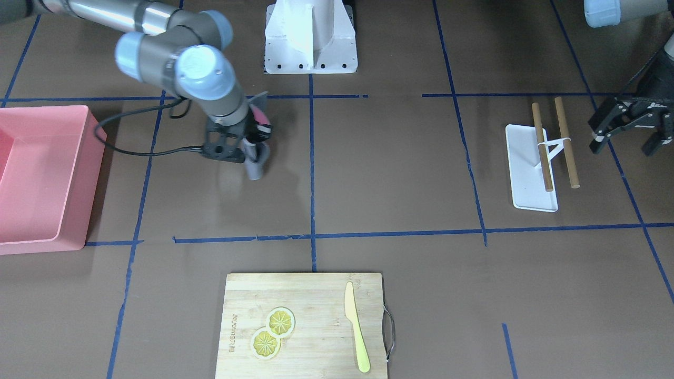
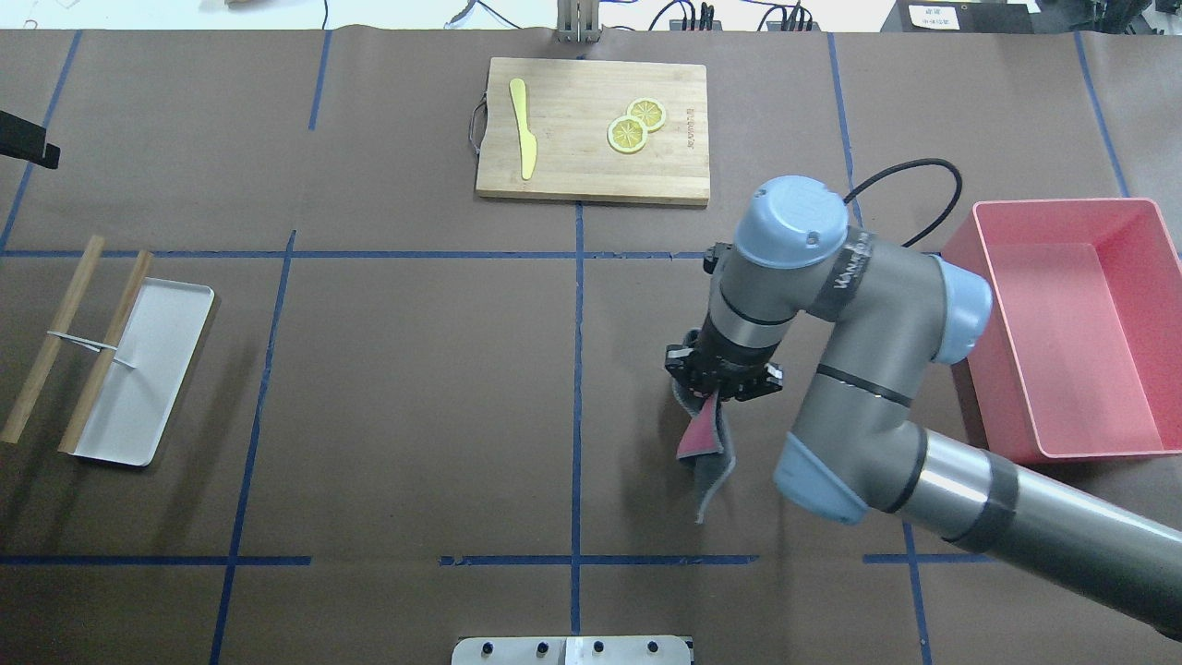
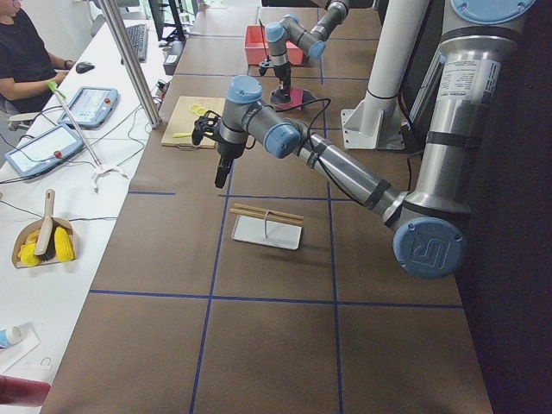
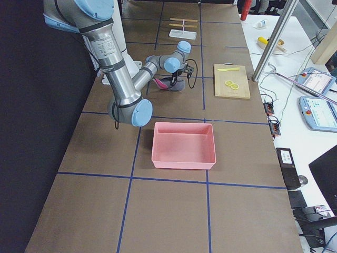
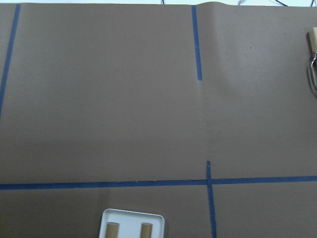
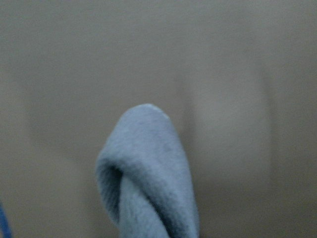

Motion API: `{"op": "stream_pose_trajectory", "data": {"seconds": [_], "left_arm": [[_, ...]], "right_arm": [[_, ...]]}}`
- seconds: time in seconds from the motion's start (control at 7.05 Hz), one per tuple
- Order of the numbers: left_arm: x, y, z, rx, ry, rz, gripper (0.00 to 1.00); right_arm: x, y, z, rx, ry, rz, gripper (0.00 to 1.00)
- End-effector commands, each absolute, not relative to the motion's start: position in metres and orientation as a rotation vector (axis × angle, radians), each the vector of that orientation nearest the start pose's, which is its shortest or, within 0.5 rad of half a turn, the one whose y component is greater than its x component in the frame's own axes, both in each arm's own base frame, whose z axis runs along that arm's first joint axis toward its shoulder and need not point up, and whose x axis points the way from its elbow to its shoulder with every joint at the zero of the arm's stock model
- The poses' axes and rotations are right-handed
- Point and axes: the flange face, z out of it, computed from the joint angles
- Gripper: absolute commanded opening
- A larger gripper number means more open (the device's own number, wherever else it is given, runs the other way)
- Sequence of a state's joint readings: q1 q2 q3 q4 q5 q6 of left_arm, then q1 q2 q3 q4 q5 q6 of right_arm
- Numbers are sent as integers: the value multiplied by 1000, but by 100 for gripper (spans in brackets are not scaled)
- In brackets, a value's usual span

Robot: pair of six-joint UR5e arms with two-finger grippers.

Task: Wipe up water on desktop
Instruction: 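Carry the cloth with the right gripper toward the pink bin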

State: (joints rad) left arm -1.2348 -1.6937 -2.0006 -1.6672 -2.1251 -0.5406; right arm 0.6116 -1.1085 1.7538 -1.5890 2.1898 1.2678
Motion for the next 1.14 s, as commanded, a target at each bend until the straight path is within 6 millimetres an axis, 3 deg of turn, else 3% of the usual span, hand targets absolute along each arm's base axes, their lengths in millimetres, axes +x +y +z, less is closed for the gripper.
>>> {"op": "stream_pose_trajectory", "data": {"seconds": [0.0,0.14,0.28,0.57,0.71,0.85,0.99], "left_arm": [[73,-515,405,360,709,47,99],[64,-521,418,360,689,66,99],[59,-522,420,365,684,76,99],[60,-522,420,365,683,77,100],[60,-522,421,362,683,76,100],[60,-522,422,360,683,76,100],[60,-522,422,361,682,76,100]], "right_arm": [[-380,-430,392,-246,-775,46,1],[-365,-427,418,-243,-751,10,1],[-375,-425,414,-248,-744,-2,1],[-442,-423,346,-278,-740,-15,1],[-486,-421,303,-315,-755,58,1],[-537,-430,259,-349,-756,110,2],[-563,-440,224,-352,-772,132,2]]}}
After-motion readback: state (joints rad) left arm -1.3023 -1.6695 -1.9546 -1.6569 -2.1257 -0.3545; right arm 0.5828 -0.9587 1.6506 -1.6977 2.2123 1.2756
